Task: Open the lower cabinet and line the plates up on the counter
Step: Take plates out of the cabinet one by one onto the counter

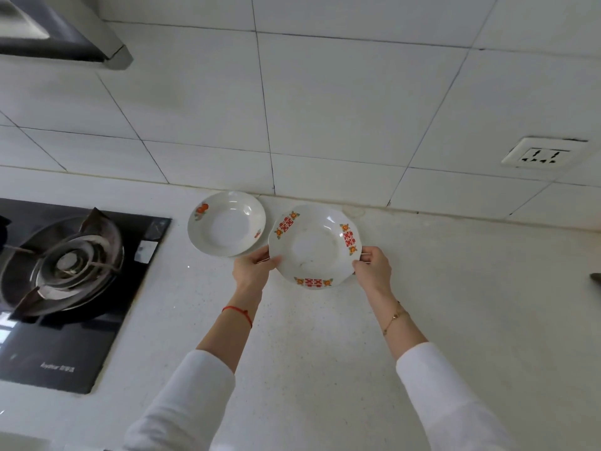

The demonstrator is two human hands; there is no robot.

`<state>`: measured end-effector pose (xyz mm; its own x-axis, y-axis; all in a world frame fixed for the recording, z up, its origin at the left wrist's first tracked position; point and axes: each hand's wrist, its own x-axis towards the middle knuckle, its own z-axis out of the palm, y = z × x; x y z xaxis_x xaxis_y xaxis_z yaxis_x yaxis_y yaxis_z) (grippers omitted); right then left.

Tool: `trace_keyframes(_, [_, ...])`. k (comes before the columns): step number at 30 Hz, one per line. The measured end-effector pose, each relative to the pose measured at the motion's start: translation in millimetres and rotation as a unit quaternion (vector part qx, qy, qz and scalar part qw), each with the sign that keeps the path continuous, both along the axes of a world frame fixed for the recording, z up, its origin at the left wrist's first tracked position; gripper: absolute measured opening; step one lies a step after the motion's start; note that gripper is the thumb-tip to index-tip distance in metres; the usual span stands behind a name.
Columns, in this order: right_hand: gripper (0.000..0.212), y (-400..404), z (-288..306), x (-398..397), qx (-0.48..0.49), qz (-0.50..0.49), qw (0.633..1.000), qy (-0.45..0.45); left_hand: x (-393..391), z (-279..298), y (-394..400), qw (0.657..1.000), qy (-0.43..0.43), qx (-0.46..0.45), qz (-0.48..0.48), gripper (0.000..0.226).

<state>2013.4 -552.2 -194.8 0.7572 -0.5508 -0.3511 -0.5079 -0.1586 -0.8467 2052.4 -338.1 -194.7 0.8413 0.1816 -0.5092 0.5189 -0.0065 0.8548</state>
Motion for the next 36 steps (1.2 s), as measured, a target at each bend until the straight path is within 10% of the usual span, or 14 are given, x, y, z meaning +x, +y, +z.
trace_keyframes(36, [0.025,-16.8,-60.7,77.9,-0.065,0.036,0.996,0.052,67.1,-68.9,-15.0,0.998,0.033,0.046,-0.017,0.04])
